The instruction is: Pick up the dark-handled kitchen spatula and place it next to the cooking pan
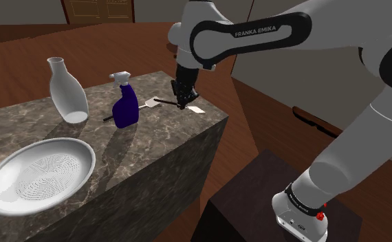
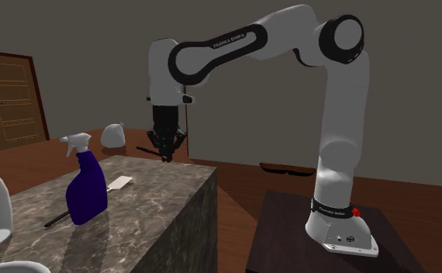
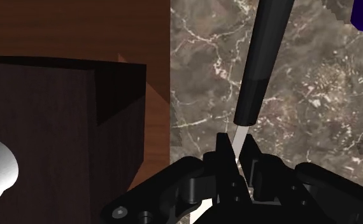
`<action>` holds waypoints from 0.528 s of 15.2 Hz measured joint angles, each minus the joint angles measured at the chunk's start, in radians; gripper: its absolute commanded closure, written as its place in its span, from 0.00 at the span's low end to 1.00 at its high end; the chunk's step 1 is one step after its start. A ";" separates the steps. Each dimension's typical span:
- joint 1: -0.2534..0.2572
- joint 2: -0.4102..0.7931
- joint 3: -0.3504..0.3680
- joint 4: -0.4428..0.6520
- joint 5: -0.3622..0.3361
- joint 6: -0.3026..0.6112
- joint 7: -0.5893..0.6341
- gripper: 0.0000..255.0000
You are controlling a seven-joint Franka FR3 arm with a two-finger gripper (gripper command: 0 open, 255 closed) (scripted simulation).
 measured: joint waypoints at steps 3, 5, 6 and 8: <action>0.038 0.030 0.034 0.020 -0.021 0.010 0.080 1.00; 0.066 0.047 0.058 0.044 -0.034 0.002 0.137 1.00; 0.081 0.062 0.069 0.057 -0.045 0.003 0.166 1.00; 0.110 0.098 0.087 0.098 -0.071 -0.008 0.222 1.00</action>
